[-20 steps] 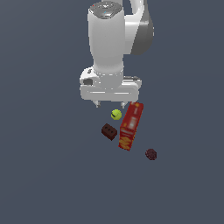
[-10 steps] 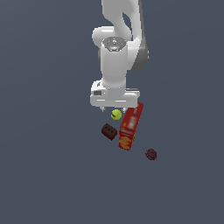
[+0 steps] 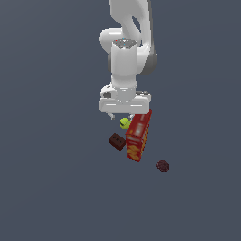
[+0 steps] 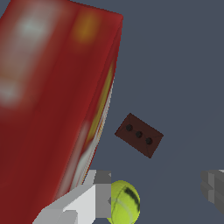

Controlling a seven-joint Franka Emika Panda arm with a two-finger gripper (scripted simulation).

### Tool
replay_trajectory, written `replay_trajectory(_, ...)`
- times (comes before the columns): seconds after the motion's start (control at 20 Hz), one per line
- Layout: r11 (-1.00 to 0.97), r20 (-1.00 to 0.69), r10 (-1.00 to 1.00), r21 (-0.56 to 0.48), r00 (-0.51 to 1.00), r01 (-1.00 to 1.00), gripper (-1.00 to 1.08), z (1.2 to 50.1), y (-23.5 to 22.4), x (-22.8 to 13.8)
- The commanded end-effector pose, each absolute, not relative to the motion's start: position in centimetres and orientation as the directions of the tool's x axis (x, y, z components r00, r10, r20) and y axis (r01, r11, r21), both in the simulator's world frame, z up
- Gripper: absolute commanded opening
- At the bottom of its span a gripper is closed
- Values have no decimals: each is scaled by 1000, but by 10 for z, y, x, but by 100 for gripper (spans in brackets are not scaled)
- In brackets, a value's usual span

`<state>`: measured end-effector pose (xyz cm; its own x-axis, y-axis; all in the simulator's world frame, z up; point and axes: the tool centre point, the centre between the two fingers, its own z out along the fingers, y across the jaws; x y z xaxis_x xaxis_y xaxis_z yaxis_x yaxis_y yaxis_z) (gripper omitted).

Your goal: Pick up a designated object from a clutter of objects.

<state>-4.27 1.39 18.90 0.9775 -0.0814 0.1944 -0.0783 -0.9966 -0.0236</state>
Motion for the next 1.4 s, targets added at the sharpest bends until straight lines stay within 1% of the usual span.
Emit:
replay_trajectory(0.0,-999,4,-48,-1,999,-48,100,105,25,-113)
replay_trajectory(0.25,-999,1,-44,0,999,-44,100,94,27,-127)
replay_trajectory(0.45,-999,0,-44,0,999,-44,100,91,27,-130)
replay_trajectory(0.5,-998,97,-68,-10,993,-67,100,126,21,-41)
replay_trajectory(0.55,-996,192,-93,-21,977,-90,100,159,12,-42)
replay_trajectory(0.6,-994,240,-105,-28,965,-101,100,183,5,-52)
replay_trajectory(0.65,-995,238,-105,-28,966,-101,100,182,6,-52)
replay_trajectory(1.0,-996,191,-92,-21,977,-90,100,153,10,-65)
replay_trajectory(1.35,-998,91,-67,-9,994,-66,100,93,20,-97)
